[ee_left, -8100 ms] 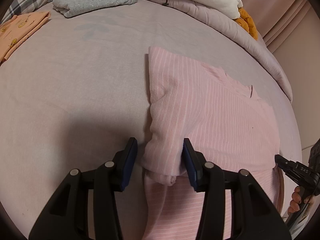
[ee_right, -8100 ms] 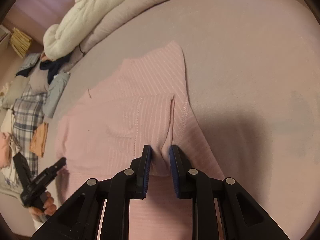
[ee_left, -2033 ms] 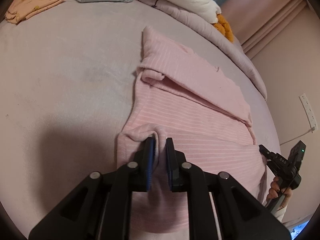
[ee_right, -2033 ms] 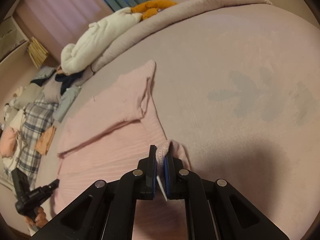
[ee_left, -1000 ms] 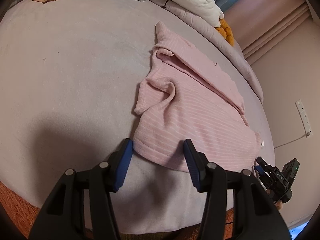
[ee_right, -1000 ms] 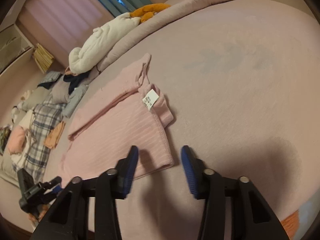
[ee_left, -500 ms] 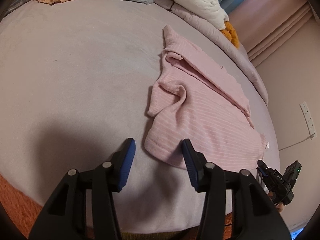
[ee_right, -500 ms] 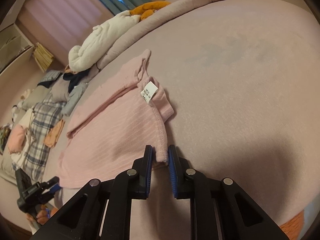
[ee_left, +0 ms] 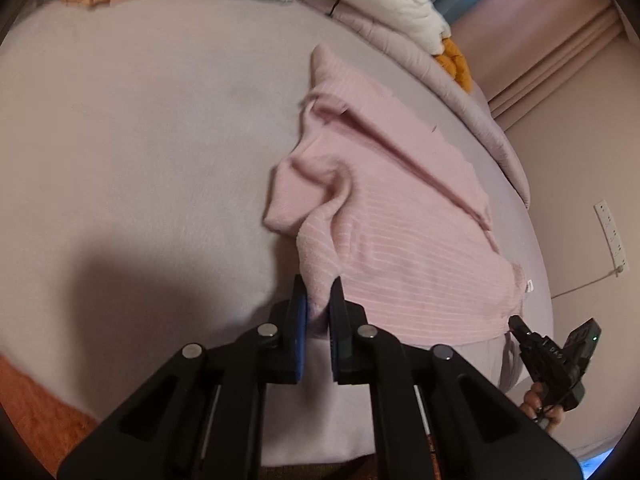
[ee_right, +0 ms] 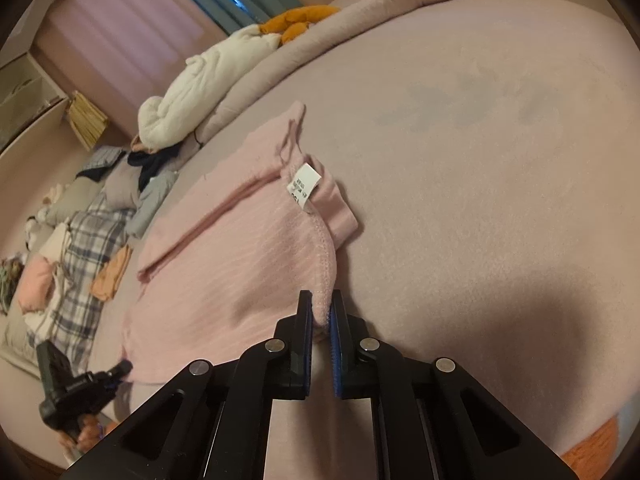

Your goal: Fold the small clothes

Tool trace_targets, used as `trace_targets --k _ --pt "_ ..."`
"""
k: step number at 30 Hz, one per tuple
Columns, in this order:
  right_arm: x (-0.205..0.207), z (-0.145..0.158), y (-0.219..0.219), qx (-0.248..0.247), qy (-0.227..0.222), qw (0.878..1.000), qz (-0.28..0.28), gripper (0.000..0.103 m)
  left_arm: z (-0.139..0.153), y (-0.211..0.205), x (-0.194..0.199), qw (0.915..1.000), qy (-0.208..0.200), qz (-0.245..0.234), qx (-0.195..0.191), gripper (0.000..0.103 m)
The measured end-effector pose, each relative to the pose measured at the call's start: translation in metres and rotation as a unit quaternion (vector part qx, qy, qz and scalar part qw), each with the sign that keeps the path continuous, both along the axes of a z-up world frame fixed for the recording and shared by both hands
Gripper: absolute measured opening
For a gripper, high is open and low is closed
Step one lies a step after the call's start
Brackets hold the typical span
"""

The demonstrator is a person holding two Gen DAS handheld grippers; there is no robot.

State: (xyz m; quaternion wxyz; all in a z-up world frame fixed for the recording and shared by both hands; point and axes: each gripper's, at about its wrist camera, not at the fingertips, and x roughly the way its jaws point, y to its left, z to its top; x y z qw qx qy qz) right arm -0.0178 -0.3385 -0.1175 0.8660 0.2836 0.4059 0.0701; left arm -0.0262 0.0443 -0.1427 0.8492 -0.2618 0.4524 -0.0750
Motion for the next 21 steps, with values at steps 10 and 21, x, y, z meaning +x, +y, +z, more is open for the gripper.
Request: trace_targets --k 10,21 --pt "-0.034 0.077 0.0 0.017 -0.112 0.993 0.012 0.007 0.085 0.002 -0.043 0.9948 -0.099 -0.022 -0.012 0.008" --pt "-0.057 0.103 0.001 0.033 -0.174 0.984 -0.002 0.007 0.098 0.0 -0.072 0.9934 -0.111 -0.023 -0.014 0.008"
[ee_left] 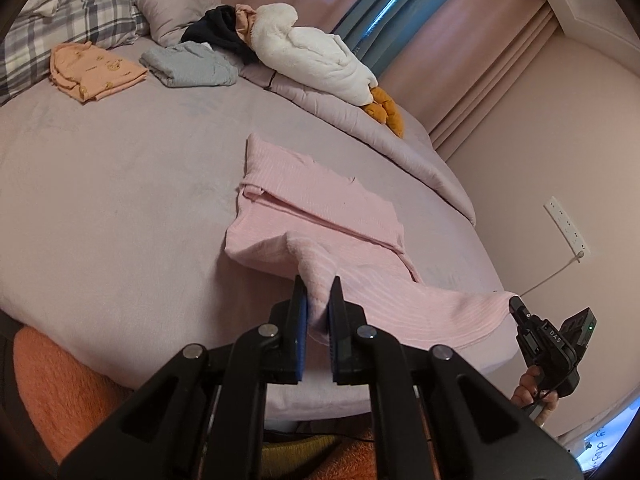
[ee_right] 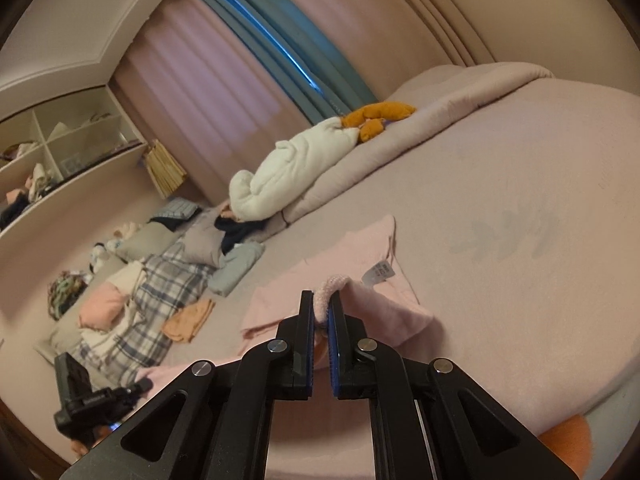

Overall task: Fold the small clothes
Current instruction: 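Fold the held hem up toward the collar with both grippers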

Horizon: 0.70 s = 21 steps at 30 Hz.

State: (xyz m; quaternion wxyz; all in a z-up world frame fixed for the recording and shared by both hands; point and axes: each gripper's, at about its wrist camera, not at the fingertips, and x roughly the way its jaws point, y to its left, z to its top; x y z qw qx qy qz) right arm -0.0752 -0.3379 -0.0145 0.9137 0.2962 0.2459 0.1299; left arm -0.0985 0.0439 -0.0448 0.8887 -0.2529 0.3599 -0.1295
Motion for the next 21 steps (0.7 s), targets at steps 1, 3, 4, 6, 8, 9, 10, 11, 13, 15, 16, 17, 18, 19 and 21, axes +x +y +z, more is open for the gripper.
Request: trace_targets --k 1,3,4,6,8,9,10,11,13,15,16,17,18,19,21 --pt "0.0 -0.002 0.0 -0.002 0.003 1.0 -0.003 0.007 -0.001 0.0 0.0 1.0 0.002 -0.001 0.0 0.008" --pt "-0.001 -0.006 0.0 -0.002 0.012 1.0 -0.012 0.007 -0.004 -0.001 -0.002 1.0 0.005 -0.005 0.003 0.008" --pt "0.0 -0.008 -0.001 0.001 0.016 1.0 -0.013 0.007 -0.005 0.0 -0.003 1.0 0.005 -0.005 0.004 0.008" --pt "0.0 -0.009 0.0 0.003 0.021 1.0 -0.015 0.007 -0.006 0.001 -0.004 0.9999 0.008 -0.007 0.002 0.008" --pt "-0.002 -0.008 0.0 0.0 0.02 1.0 -0.017 0.007 -0.007 0.001 -0.003 0.9999 0.008 -0.007 0.003 0.008" --pt "-0.002 -0.007 0.001 -0.001 0.019 1.0 -0.019 0.007 -0.006 0.001 -0.002 0.9999 0.007 -0.007 0.005 0.008" --pt "-0.002 -0.006 0.001 -0.003 0.019 1.0 -0.021 0.007 -0.006 0.0 -0.003 0.9999 0.006 -0.007 0.005 0.008" --pt "-0.002 -0.005 0.001 -0.005 0.018 1.0 -0.024 0.007 -0.005 0.0 -0.002 1.0 0.004 -0.007 0.004 0.008" --pt "0.0 -0.003 0.002 -0.005 0.017 0.999 -0.027 0.007 -0.003 0.0 -0.002 1.0 0.0 -0.008 0.001 0.008" --pt "0.0 -0.003 0.0 -0.001 0.015 1.0 -0.026 0.007 -0.001 0.0 0.0 1.0 -0.004 -0.006 0.001 0.008" --pt "0.001 -0.003 0.0 0.001 0.014 1.0 -0.026 0.007 0.0 0.001 0.002 1.0 -0.006 -0.006 0.002 0.008" --pt "0.002 -0.002 0.0 0.002 0.012 1.0 -0.027 0.007 0.002 0.0 0.003 0.9999 -0.01 -0.006 0.004 0.008" --pt "0.004 -0.001 -0.001 0.002 0.011 1.0 -0.027 0.007 0.004 0.0 0.005 0.9998 -0.014 -0.009 0.006 0.008" --pt "0.006 0.001 -0.001 0.001 0.01 1.0 -0.028 0.007 0.006 -0.001 0.006 0.9997 -0.019 -0.01 0.008 0.008" --pt "0.009 0.002 -0.003 0.003 0.007 1.0 -0.029 0.007 0.011 -0.001 0.01 0.9995 -0.028 -0.009 0.009 0.008"
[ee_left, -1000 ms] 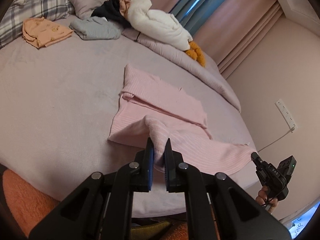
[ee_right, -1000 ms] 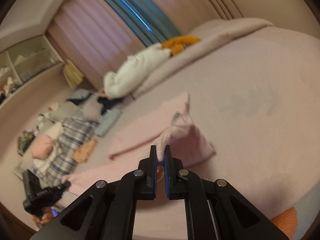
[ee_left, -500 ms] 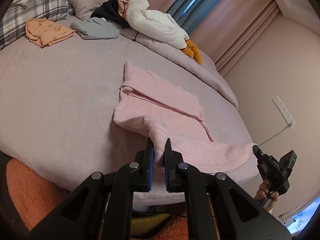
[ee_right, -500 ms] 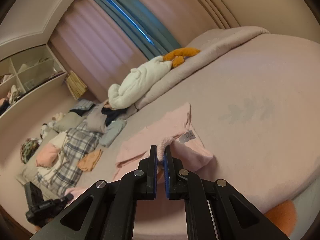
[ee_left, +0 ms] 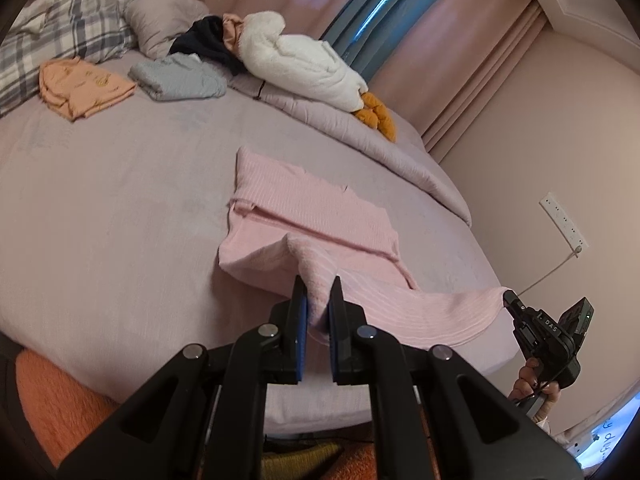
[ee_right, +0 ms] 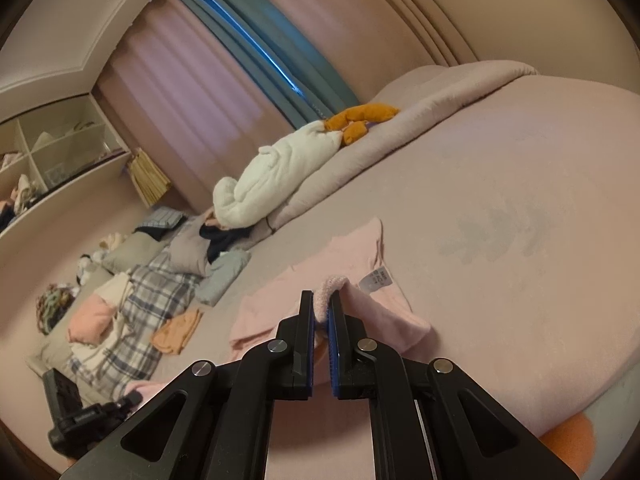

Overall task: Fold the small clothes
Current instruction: 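Fold the held hem up toward the collar with both grippers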

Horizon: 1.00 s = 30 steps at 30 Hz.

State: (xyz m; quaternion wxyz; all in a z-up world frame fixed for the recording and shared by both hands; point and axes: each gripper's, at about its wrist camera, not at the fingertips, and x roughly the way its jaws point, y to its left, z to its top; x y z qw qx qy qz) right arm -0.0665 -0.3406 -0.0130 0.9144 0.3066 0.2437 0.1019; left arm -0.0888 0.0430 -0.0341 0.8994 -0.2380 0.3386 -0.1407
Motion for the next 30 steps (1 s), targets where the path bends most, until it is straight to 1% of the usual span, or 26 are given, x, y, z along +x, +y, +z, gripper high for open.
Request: trace_targets --k 7,10,17,21,26,30 --pt "0.017 0.007 -0.006 0.01 -0.015 1.0 0.006 0.007 0.011 0.0 0.021 0.9999 -0.015 0.008 -0.003 0.008" --pt "0.028 0.011 -0.005 -0.002 -0.02 1.0 0.005 0.007 0.014 -0.002 0.029 0.9997 -0.021 0.015 0.001 0.008" --pt "0.05 0.012 -0.005 -0.008 -0.024 1.0 0.018 0.007 0.014 -0.001 0.053 0.9996 -0.013 0.025 0.002 0.008" --pt "0.06 0.013 -0.005 -0.009 -0.025 0.999 0.023 0.007 0.016 -0.001 0.065 0.9995 -0.018 0.028 0.004 0.008" --pt "0.076 0.019 -0.005 -0.023 -0.026 0.999 0.02 0.007 0.02 0.002 0.084 0.9992 -0.026 0.031 -0.005 0.008" --pt "0.089 0.022 -0.004 -0.029 -0.028 0.999 0.021 0.007 0.019 0.003 0.103 0.9993 -0.022 0.031 -0.005 0.008"
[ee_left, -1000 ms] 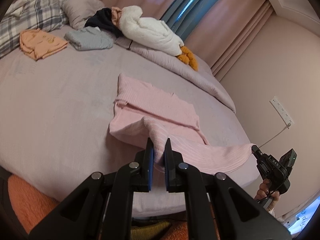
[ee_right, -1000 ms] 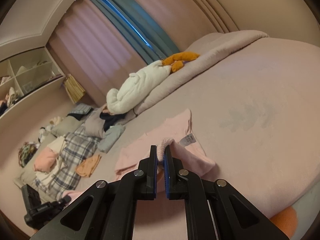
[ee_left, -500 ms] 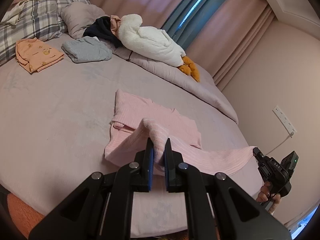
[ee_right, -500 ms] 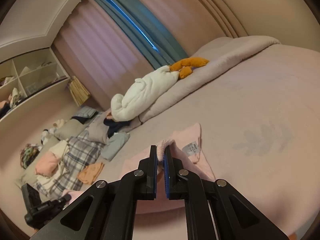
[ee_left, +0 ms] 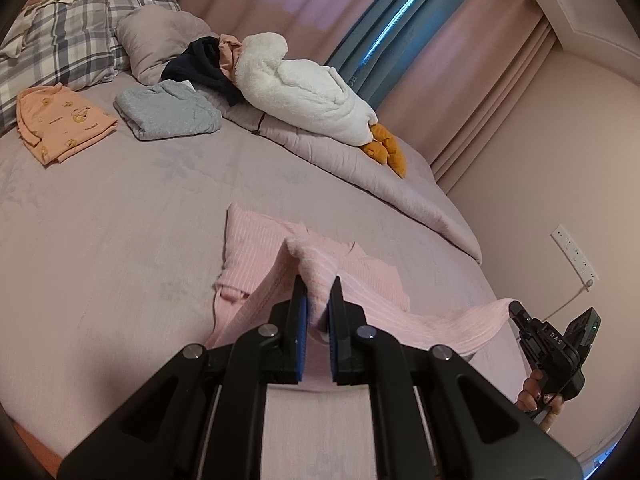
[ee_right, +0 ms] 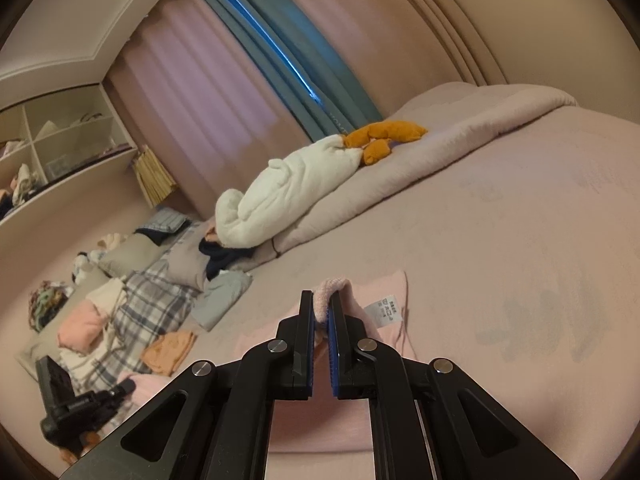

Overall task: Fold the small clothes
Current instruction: 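Fold the held hem up toward the collar with both grippers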

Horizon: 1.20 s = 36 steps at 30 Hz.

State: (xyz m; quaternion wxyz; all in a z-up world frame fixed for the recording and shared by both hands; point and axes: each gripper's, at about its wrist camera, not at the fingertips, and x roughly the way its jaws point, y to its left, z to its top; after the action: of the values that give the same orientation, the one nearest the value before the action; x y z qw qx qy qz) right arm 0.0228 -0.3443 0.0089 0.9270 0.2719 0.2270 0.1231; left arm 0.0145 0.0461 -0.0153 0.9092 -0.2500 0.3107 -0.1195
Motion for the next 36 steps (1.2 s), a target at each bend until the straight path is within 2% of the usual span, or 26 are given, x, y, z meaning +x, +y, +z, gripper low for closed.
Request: trace_targets --k 9,17,25,32,36 --pt "0.047 -0.006 0.0 0.003 0.018 1.0 0.01 0.007 -0.012 0.007 0.066 0.9994 0.034 -0.003 0.002 0.008" --pt "0.092 -0.019 0.002 -0.015 0.043 0.999 -0.004 0.007 -0.026 0.008 0.122 0.9978 0.066 0.005 0.006 0.008" --pt "0.138 -0.039 0.004 -0.025 0.081 0.996 -0.008 0.007 -0.044 0.01 0.175 0.9951 0.097 0.014 0.018 0.008" --pt "0.168 -0.064 0.005 -0.031 0.121 0.992 -0.017 0.007 -0.065 0.008 0.211 0.9923 0.12 -0.001 0.031 0.008" --pt "0.181 -0.072 0.01 -0.062 0.139 0.988 -0.025 0.007 -0.078 0.011 0.224 0.9907 0.132 0.006 0.033 0.009"
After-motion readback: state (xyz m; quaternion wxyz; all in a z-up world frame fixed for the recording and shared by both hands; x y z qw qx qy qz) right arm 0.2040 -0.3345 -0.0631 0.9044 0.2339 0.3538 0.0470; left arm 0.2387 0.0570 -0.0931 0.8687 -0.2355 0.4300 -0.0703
